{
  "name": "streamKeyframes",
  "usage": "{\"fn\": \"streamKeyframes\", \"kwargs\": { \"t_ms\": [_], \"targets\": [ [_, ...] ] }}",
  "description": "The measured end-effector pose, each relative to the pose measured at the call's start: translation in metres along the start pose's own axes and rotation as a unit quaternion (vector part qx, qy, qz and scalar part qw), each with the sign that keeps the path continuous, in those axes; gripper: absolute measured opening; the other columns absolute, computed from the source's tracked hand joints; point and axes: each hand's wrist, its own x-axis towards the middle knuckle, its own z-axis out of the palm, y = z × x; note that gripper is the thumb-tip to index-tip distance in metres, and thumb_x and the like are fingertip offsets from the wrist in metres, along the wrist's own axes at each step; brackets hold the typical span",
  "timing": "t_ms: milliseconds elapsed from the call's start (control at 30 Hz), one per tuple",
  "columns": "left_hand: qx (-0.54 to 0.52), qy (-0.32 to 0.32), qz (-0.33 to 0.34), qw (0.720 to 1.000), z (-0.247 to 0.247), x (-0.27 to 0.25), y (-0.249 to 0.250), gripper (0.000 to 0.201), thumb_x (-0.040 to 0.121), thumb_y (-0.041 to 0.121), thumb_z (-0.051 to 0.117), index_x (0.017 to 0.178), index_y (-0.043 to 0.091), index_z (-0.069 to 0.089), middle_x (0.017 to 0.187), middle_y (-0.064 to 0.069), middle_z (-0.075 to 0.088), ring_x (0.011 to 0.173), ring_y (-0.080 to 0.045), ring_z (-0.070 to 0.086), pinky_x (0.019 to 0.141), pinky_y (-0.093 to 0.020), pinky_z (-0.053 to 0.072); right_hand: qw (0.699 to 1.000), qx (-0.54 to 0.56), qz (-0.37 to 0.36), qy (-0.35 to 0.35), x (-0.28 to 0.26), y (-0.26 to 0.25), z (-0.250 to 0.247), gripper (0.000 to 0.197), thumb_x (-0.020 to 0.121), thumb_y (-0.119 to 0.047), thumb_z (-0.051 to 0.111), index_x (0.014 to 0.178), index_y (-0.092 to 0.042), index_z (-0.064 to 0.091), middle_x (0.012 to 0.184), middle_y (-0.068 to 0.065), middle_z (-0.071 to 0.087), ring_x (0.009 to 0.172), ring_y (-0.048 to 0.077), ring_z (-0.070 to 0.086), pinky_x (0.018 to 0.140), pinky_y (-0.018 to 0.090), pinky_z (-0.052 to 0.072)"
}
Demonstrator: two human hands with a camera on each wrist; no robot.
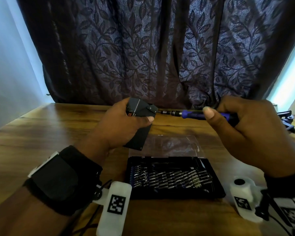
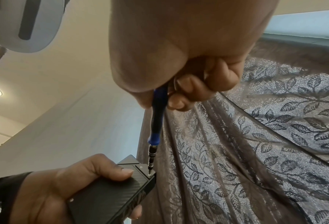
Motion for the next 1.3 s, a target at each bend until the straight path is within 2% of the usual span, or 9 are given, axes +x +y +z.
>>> {"fn": "streamKeyframes", "kwargs": {
  "t_ms": [167,300,433,600,733,867,967,1100,1300],
  "targets": [
    [0.002,-0.001,0.003,1.000,-0.0010,0.0001,-0.0005,0.023,0.085,0.017,0.081,0.101,0.027,0.069,0.100,0.001,0.078,0.094,-0.020,0.075,0.086,-0.043,0.063,0.999,0.043,-0.003,-0.005,-0.0001,0.0023,-0.0017,0.023,0.089,-0.043,0.064,0.083,-0.025,0.052,0.047,-0.005,0.050,0.051,0.005,0.056,0.045,0.009,0.032],
    [0.002,-0.002,-0.001,1.000,-0.0008,0.0006,-0.0012,0.022,0.084,0.018,0.082,0.098,0.029,0.069,0.097,0.004,0.078,0.094,-0.020,0.075,0.085,-0.043,0.063,0.999,0.029,0.001,-0.019,0.0000,0.0011,-0.0008,0.041,0.097,-0.056,0.050,0.072,-0.023,0.052,0.048,-0.003,0.046,0.056,0.017,0.053,0.045,0.021,0.032],
    [-0.012,0.000,0.002,1.000,-0.0003,0.0006,-0.0007,0.021,0.085,0.015,0.081,0.099,0.027,0.069,0.097,0.002,0.078,0.094,-0.021,0.075,0.083,-0.041,0.063,0.998,0.054,0.000,-0.013,-0.0007,0.0018,-0.0016,0.024,0.092,-0.043,0.067,0.088,-0.026,0.051,0.063,-0.011,0.062,0.051,0.003,0.057,0.045,0.009,0.035],
    [-0.017,0.003,0.008,1.000,-0.0014,0.0013,-0.0012,0.021,0.086,0.015,0.080,0.100,0.027,0.069,0.097,0.003,0.078,0.093,-0.019,0.076,0.082,-0.039,0.063,0.999,0.022,0.001,-0.023,-0.0006,0.0024,0.0002,0.044,0.097,-0.057,0.050,0.069,-0.024,0.053,0.047,-0.003,0.045,0.055,0.017,0.053,0.044,0.021,0.031],
    [-0.024,0.005,0.007,1.000,-0.0014,0.0020,-0.0016,0.021,0.085,0.016,0.081,0.099,0.028,0.070,0.094,0.006,0.078,0.089,-0.016,0.076,0.077,-0.036,0.064,0.999,0.047,0.000,-0.005,-0.0009,0.0026,-0.0002,0.025,0.092,-0.045,0.067,0.084,-0.024,0.053,0.064,-0.008,0.062,0.052,0.007,0.057,0.046,0.011,0.033],
    [-0.033,0.002,-0.001,0.999,-0.0009,0.0025,-0.0022,0.023,0.085,0.017,0.081,0.104,0.025,0.071,0.098,0.003,0.079,0.090,-0.018,0.077,0.079,-0.039,0.064,1.000,0.024,0.002,-0.008,-0.0005,0.0000,0.0004,0.044,0.094,-0.059,0.055,0.070,-0.022,0.052,0.049,-0.003,0.047,0.057,0.016,0.054,0.045,0.020,0.032],
    [-0.047,-0.005,-0.001,0.999,-0.0011,0.0019,-0.0011,0.023,0.085,0.015,0.080,0.103,0.025,0.070,0.094,0.004,0.079,0.085,-0.015,0.077,0.073,-0.034,0.064,0.998,0.063,0.002,0.007,-0.0014,0.0007,-0.0005,0.028,0.087,-0.049,0.068,0.084,-0.025,0.052,0.051,-0.005,0.053,0.052,0.011,0.055,0.045,0.015,0.035],
    [-0.055,-0.006,0.000,0.998,-0.0015,0.0016,-0.0013,0.023,0.086,0.013,0.079,0.105,0.024,0.071,0.095,0.003,0.080,0.085,-0.015,0.077,0.073,-0.032,0.065,0.999,0.043,-0.005,-0.010,-0.0007,-0.0028,-0.0008,0.039,0.094,-0.053,0.058,0.068,-0.025,0.048,0.048,-0.006,0.044,0.055,0.015,0.052,0.044,0.013,0.029],
    [-0.035,0.000,0.018,0.999,-0.0030,0.0016,0.0000,0.022,0.086,0.017,0.080,0.101,0.028,0.069,0.096,0.005,0.079,0.086,-0.013,0.076,0.071,-0.029,0.062,0.998,0.065,-0.012,-0.003,-0.0013,-0.0031,-0.0010,0.033,0.091,-0.048,0.064,0.073,-0.023,0.051,0.050,-0.003,0.048,0.052,0.015,0.051,0.044,0.013,0.029]
  ]
}}
